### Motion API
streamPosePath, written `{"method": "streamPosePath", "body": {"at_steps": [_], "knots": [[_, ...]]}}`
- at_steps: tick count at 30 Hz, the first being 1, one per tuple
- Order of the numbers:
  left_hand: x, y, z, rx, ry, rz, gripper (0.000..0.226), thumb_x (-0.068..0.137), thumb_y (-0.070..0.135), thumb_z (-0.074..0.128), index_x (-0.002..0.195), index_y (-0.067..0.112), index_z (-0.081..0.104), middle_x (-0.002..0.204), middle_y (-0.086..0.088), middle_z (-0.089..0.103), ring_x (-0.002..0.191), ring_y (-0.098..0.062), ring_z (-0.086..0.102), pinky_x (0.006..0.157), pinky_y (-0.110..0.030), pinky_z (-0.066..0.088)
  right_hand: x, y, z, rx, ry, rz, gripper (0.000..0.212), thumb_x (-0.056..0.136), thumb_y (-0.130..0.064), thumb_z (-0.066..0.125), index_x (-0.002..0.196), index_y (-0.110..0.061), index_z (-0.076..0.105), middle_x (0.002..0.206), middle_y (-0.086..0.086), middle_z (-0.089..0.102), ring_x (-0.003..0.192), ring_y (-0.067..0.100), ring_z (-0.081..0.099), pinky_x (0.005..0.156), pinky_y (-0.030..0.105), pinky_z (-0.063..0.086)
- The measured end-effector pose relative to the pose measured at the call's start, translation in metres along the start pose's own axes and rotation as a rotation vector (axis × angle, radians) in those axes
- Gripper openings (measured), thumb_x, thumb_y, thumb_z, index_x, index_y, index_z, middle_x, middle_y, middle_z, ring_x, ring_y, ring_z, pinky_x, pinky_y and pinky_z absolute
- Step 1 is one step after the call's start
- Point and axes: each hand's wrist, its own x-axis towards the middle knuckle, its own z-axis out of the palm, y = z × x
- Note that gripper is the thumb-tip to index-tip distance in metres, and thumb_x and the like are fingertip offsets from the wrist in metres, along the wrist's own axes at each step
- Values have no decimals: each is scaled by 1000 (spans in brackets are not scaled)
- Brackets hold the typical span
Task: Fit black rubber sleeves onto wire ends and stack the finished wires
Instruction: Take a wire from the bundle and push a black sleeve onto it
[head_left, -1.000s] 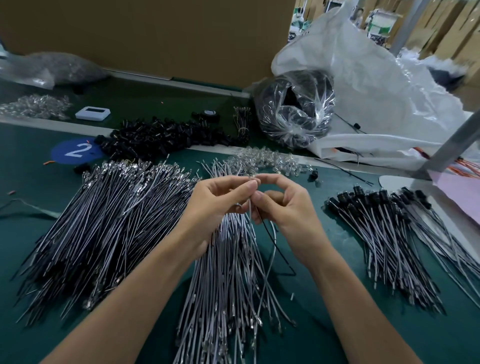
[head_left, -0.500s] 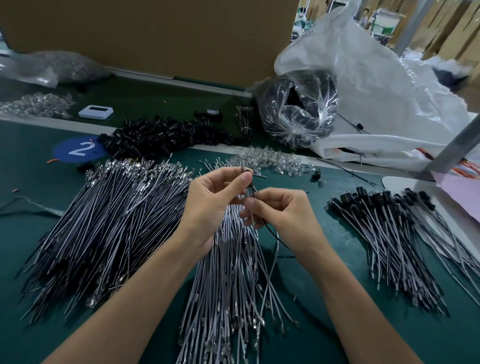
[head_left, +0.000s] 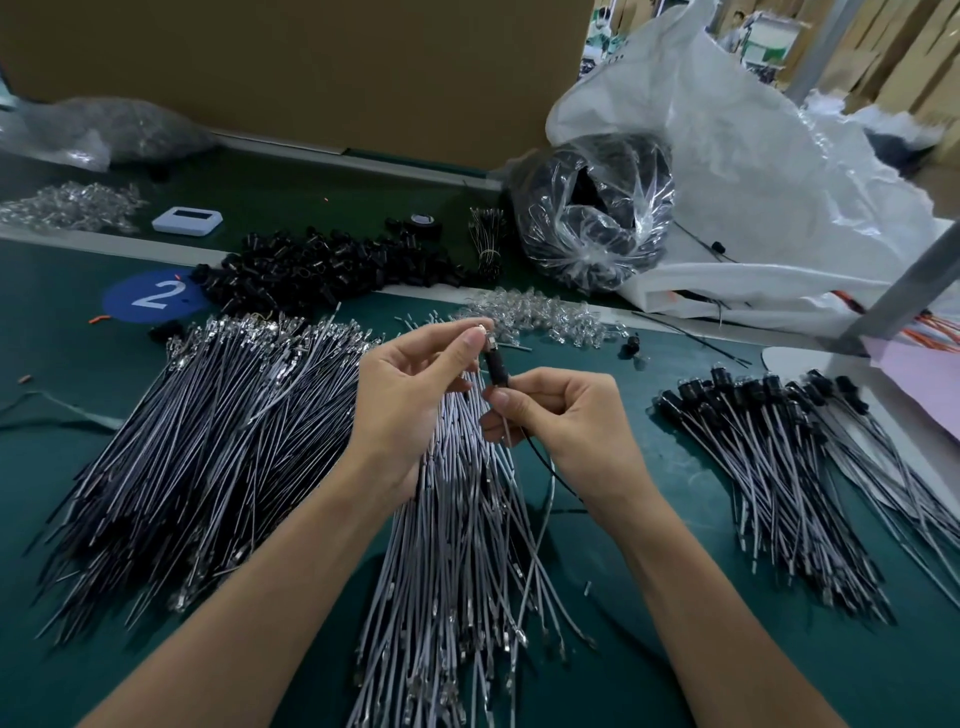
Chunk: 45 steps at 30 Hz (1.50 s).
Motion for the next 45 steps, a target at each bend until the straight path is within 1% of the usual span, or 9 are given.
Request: {"method": "streamPosePath", "body": {"at_steps": [3, 5, 9, 14, 23, 31, 37, 41, 45], "knots": [[0, 2, -1, -26, -28, 2, 13, 74, 27, 73, 84, 23, 79, 86, 4, 73, 75, -8, 62, 68, -21, 50, 0, 0, 0, 0, -6, -5, 1, 80, -14, 73, 81, -13, 73, 70, 9, 74, 65, 23, 72, 65, 33, 60], [0, 4, -2, -41, -47, 3, 15, 76, 26, 72, 88, 22, 79, 87, 5, 74, 73, -7, 62, 67, -20, 51, 0, -1, 0, -1, -13, -3, 4, 78, -18, 73, 80, -14, 73, 70, 9, 74, 64, 23, 72, 63, 29, 59], [1, 6, 0, -37, -42, 10, 12, 74, 25, 72, 84, 21, 79, 85, 5, 74, 70, -6, 61, 66, -19, 51, 0, -1, 0, 25, -32, 13, 5, 83, -7, 71, 80, -11, 72, 69, 9, 74, 61, 20, 71, 60, 24, 56], [1, 5, 1, -72, 15, 22, 15, 72, 23, 73, 84, 14, 73, 83, -1, 76, 73, -10, 67, 65, -20, 54, 0, -3, 0, 13, 22, -8, 6, 83, -6, 72, 80, -11, 73, 72, 9, 75, 62, 18, 71, 56, 20, 53], [0, 4, 2, -146, 23, -3, 7, 70, 25, 75, 74, 21, 78, 83, -6, 76, 76, -14, 72, 66, -21, 56, -3, -6, 3, 101, 40, 15, 7, 86, -9, 68, 80, -8, 71, 73, 9, 75, 60, 18, 70, 56, 18, 52], [-1, 2, 4, -147, 0, 18, 8, 71, 21, 74, 78, 19, 78, 89, -9, 77, 81, -16, 73, 68, -22, 57, -3, -6, 4, 93, 60, -28, 10, 88, -3, 66, 79, -6, 69, 71, 9, 74, 58, 16, 69, 55, 15, 49], [-2, 1, 3, -160, -41, -6, 28, 70, 15, 74, 98, 11, 73, 92, -13, 76, 83, -19, 74, 69, -23, 57, -3, -4, 1, 61, 70, -70, 9, 87, -3, 68, 79, -7, 69, 73, 10, 74, 58, 16, 69, 56, 14, 49], [0, 2, 3, -146, -62, 5, 15, 65, 19, 77, 79, 15, 80, 87, -8, 77, 78, -16, 73, 68, -24, 57, -2, -3, 1, 30, 72, -88, 8, 86, -4, 69, 79, -9, 70, 74, 12, 74, 60, 18, 70, 57, 15, 49], [1, 2, 1, -150, -67, 11, 13, 62, 22, 79, 74, 17, 80, 84, -6, 77, 76, -15, 72, 69, -24, 57, -2, -3, 1, 26, 64, -98, 10, 86, -4, 70, 78, -11, 70, 74, 12, 74, 60, 18, 69, 57, 16, 49]]}}
